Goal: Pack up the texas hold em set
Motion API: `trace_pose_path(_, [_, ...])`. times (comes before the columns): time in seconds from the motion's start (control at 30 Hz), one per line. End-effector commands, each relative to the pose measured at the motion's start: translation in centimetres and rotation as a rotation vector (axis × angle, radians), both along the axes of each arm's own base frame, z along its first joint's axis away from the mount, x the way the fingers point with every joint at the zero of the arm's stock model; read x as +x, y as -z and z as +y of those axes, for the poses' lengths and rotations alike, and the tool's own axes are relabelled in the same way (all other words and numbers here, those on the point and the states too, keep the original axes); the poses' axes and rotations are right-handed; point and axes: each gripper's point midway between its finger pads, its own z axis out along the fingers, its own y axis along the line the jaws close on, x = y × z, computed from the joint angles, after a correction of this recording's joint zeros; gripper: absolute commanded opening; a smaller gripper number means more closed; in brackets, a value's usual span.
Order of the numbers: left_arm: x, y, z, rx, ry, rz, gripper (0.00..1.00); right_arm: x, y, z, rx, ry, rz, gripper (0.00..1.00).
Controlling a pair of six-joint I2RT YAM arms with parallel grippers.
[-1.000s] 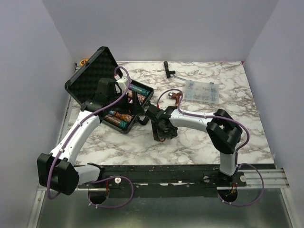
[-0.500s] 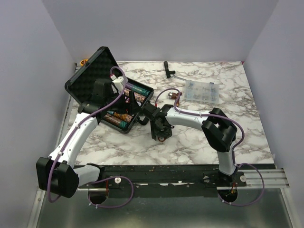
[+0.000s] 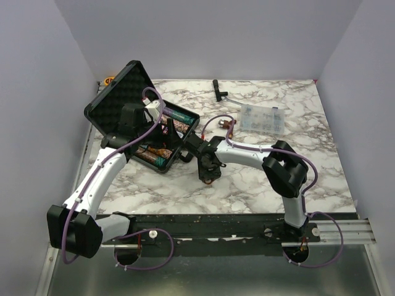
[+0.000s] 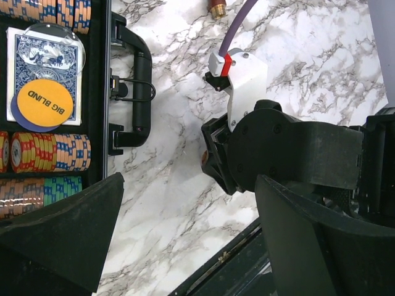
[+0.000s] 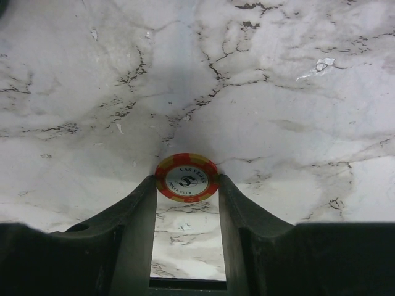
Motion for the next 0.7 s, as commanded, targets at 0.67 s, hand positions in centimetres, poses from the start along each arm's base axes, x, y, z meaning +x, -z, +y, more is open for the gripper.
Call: trace_pose_path(0.67, [-1.3, 4.7, -4.0, -0.260, 0.072, 0.292, 0.86, 1.8, -1.8, -3.1, 0.105, -0.007, -0.312, 0.14])
